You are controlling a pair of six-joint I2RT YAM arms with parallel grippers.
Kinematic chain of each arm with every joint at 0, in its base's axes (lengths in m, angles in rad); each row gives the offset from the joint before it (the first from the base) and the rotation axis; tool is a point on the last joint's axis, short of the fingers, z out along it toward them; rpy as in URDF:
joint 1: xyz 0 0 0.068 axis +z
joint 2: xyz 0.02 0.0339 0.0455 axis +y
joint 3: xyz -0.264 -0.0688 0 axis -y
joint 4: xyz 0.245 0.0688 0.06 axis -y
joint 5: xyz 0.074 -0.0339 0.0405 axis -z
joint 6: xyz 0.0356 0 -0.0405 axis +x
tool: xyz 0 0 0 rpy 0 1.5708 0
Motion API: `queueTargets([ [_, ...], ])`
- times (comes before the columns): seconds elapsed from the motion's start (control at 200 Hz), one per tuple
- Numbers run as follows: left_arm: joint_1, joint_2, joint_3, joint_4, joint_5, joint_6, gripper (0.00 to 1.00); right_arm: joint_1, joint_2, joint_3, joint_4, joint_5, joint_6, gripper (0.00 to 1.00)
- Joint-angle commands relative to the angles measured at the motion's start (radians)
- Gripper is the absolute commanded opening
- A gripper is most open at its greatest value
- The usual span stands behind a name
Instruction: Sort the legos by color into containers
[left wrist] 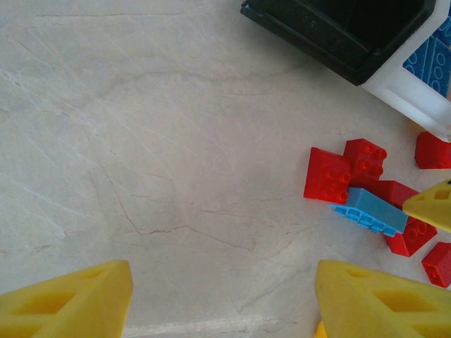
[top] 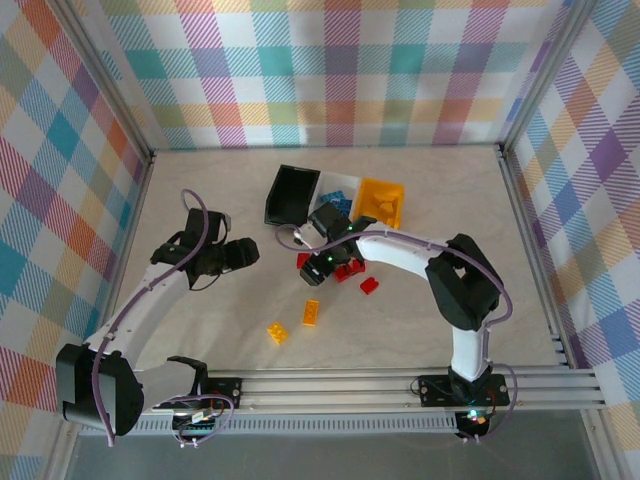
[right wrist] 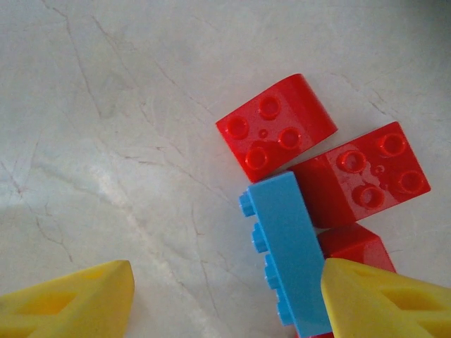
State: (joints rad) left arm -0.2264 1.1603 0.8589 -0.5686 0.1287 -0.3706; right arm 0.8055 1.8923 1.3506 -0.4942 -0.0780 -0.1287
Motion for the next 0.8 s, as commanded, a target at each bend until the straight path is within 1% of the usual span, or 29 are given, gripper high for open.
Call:
queueTargets([
  [0.0, 0.017, -0.002, -0.012, 0.021, 0.017, 0.007, 0.70, 0.009, -0.036, -0.016, 0.002, 0.001, -0.002, 0.71],
  [0.11, 0.018, 0.002, -0.013, 0.020, 0.018, 0.007, 0.70, 0.007, -0.020, -0.014, -0.007, -0.022, 0.001, 0.71],
  [0.245, 0.018, 0.001, -0.013, 0.019, 0.020, 0.006, 0.70, 0.003, 0.006, -0.022, 0.011, -0.002, 0.002, 0.71],
  [0.545, 0.018, 0.003, -0.011, 0.017, 0.018, 0.008, 0.70, -0.048, 0.048, -0.016, 0.027, -0.012, 0.003, 0.71],
  [0.795, 0.019, 0.009, -0.012, 0.018, 0.020, 0.008, 0.70, -0.072, 0.074, -0.006, 0.026, -0.019, -0.003, 0.71],
])
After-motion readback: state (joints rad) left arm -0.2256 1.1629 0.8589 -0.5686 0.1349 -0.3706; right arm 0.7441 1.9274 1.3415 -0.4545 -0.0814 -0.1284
